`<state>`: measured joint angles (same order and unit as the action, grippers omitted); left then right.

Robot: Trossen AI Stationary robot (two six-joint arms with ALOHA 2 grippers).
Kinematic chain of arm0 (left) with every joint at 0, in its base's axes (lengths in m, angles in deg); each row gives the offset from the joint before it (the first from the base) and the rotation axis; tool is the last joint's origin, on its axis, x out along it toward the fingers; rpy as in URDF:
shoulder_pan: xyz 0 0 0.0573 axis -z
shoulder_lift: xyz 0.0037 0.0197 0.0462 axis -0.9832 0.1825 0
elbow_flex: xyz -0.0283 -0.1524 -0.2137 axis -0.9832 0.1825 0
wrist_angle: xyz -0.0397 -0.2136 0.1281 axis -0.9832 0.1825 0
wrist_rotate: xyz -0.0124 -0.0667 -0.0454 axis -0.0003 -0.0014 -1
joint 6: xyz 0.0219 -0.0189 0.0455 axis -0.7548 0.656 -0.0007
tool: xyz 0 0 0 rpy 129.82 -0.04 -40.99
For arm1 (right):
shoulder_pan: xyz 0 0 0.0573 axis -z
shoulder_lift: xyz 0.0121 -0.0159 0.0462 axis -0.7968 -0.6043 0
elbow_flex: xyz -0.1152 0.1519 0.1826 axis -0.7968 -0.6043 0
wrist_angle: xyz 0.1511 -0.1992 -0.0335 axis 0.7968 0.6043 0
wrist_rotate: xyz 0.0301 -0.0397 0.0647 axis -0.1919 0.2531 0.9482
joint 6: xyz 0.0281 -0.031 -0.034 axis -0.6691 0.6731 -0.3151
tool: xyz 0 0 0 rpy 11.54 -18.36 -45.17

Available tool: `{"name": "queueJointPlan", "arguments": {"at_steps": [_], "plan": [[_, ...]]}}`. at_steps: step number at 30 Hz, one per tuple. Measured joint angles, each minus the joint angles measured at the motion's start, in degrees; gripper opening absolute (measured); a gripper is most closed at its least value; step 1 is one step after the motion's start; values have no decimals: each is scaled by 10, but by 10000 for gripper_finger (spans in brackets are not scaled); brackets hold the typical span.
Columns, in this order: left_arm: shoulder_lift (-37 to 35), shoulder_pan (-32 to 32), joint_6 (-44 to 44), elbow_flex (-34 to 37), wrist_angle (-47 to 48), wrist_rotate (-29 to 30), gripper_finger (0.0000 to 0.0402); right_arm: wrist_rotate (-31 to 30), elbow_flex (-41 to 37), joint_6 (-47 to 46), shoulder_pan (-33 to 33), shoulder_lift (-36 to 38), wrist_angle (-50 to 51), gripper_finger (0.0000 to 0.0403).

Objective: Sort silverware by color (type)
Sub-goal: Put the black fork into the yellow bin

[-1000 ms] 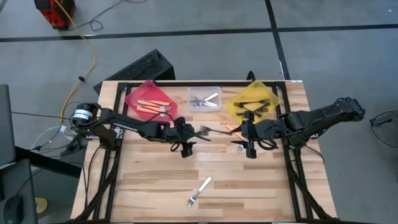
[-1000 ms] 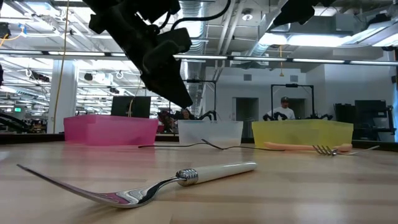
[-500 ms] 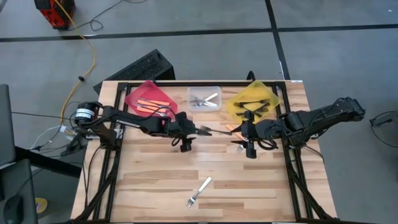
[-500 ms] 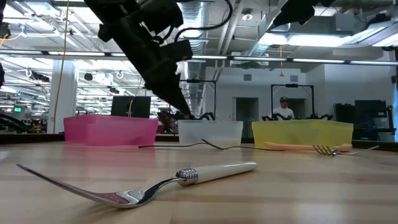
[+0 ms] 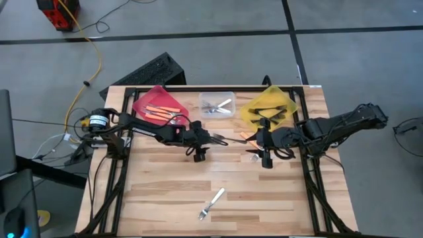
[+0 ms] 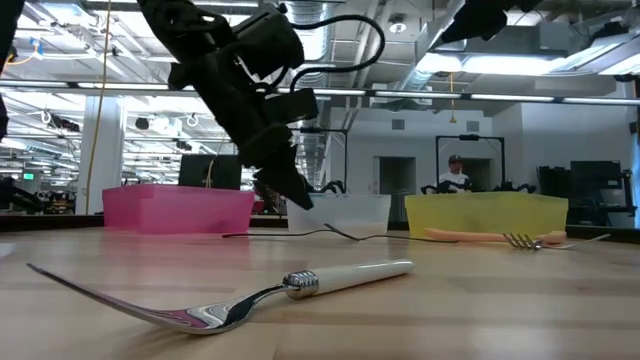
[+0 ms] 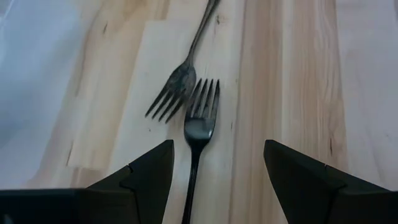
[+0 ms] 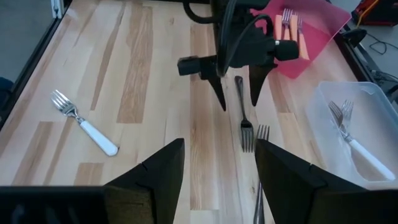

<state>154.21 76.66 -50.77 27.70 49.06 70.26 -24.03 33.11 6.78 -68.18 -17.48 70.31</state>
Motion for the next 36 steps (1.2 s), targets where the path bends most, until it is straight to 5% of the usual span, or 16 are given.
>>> {"name": "queueJointPlan", "arguments": {"at_steps": [36], "plan": [[15, -36, -34, 34, -66, -30, 235, 0, 0, -15, 1, 0, 9, 221]]}}
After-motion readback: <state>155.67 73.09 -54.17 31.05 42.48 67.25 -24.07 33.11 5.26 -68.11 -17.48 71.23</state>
